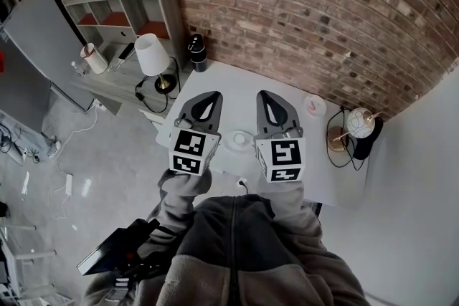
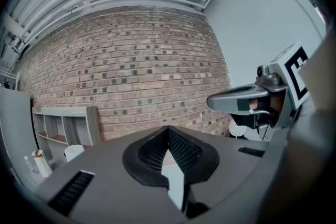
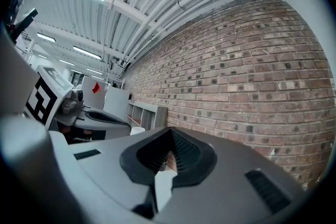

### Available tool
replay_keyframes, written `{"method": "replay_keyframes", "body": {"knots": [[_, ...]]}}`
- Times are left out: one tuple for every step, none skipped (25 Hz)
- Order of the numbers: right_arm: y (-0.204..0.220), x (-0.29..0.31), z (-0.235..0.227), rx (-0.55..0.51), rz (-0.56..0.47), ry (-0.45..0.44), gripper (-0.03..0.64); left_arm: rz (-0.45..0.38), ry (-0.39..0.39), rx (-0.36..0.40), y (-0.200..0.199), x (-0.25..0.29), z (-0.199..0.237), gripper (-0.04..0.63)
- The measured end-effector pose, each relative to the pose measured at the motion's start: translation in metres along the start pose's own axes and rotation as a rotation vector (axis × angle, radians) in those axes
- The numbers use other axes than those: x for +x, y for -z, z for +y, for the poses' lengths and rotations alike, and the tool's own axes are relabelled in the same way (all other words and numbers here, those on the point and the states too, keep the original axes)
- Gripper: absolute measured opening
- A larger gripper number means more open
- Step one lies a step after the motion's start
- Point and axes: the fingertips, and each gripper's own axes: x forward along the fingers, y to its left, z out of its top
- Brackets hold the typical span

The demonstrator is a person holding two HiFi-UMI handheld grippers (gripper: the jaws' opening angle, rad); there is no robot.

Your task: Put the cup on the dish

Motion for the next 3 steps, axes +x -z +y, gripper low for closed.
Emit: {"method": "replay_keyframes", "body": {"knots": [[0.0001, 0.0003, -0.0005, 0.0, 0.0, 0.001, 0.002, 0.0, 0.002, -0.002, 0.0004, 0.0008, -0.0004, 0.006], [0.0002, 0.0006, -0.001, 0.001, 0.0, 0.001, 0.002, 0.0, 0.003, -0.003, 0.0009, 0.0015, -0.0008, 0.006], [0.0003, 0.0009, -0.0014, 0.001, -0.001, 0.001, 0.002, 0.001, 0.005, -0.005, 0.0013, 0.0022, -0.0011, 0.006]]}}
